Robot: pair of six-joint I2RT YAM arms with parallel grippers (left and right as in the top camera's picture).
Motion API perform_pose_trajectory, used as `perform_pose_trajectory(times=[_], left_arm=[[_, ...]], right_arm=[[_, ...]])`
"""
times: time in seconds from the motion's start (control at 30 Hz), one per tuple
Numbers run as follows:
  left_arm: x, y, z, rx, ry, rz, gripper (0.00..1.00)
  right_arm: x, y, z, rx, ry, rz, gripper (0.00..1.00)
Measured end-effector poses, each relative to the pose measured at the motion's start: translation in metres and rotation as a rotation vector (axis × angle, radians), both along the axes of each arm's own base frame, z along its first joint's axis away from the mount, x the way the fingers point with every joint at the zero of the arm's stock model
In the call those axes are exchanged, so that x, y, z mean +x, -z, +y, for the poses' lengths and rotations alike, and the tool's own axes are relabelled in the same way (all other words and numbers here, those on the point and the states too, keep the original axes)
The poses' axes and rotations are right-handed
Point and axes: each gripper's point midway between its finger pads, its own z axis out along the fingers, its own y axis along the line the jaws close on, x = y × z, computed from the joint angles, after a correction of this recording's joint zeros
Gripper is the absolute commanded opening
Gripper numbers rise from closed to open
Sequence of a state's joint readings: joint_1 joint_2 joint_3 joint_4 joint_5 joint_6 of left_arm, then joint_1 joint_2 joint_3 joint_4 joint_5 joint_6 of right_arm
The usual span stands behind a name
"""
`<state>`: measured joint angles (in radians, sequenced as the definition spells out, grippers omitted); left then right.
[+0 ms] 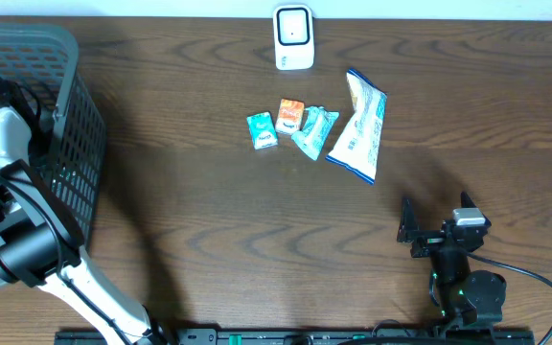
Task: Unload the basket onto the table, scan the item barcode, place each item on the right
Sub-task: 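Grasp the dark green ointment box in the basket with left gripper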
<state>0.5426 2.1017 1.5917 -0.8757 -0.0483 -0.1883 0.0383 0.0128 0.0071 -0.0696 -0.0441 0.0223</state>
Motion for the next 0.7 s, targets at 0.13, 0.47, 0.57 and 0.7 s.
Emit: perform_pose_trajectory(times=[0.13, 0.47, 0.57, 0.7], left_arm=[[0.001, 0.001, -0.001, -0.004, -0.002, -0.006, 0.86], [-0.003, 0.0, -0.004, -0.016, -0.006, 0.01, 0.83], [-0.007, -0.002, -0.005, -0.02, -0.006, 0.023, 0.82], [-0.006, -0.015, -0.003, 0.0, -0.007, -0.001, 0.79]], right_arm=[[0.0, 0.0, 0.0, 0.0, 0.0, 0.0, 0.99], [0.0, 0.0, 0.0, 0.0, 0.0, 0.0, 0.99], [0.0, 0.0, 0.0, 0.0, 0.0, 0.0, 0.99], [0.0, 0.0, 0.0, 0.0, 0.0, 0.0, 0.99]])
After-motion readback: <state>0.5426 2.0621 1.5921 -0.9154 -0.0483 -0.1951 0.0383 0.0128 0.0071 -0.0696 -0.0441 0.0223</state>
